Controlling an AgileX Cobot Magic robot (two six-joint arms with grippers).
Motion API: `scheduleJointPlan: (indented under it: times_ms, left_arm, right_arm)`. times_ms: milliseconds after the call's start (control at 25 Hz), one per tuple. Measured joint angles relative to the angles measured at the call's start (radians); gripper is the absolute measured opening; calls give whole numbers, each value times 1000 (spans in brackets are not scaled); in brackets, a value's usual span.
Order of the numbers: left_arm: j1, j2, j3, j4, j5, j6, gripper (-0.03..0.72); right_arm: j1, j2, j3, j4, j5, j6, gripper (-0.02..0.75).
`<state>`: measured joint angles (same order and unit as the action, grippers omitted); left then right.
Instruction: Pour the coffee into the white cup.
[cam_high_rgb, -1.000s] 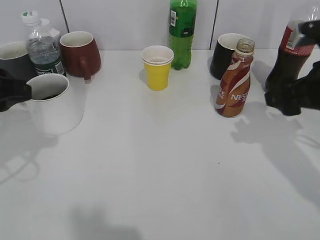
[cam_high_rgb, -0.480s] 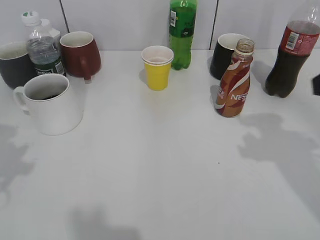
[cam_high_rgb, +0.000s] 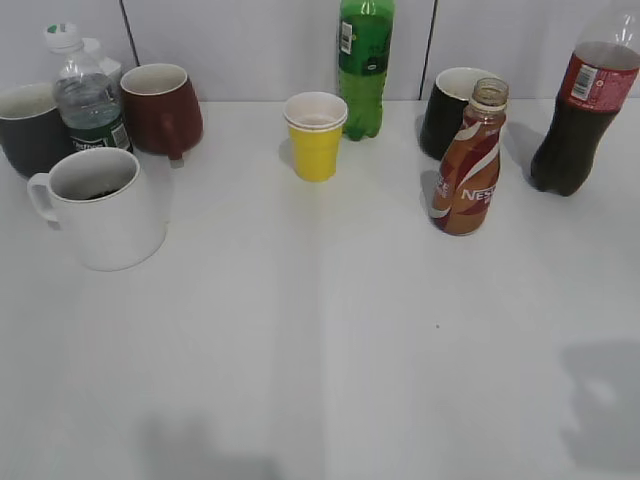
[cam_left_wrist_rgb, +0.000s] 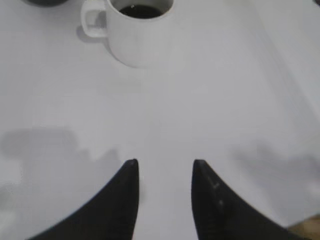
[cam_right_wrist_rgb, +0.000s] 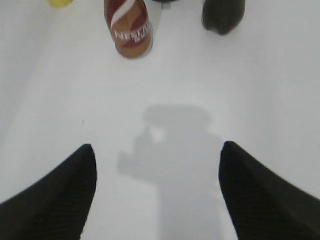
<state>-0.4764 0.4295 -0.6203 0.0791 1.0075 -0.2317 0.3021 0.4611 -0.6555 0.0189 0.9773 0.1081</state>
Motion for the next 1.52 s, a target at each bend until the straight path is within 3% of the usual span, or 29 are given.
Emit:
scheduleJointPlan:
  times_ms: [240,520,1520]
  left_arm:
    - [0,-224,39,-57,52,87,277]
    - [0,-349,94,-67,63,123,277]
    - [-1,-350,97,-67,62,130,277]
  right_arm:
    - [0,-242,39,-44,127,0,592]
    - [0,-405,124,-100,139,10,592]
    - [0,-416,153,-95,83,22,585]
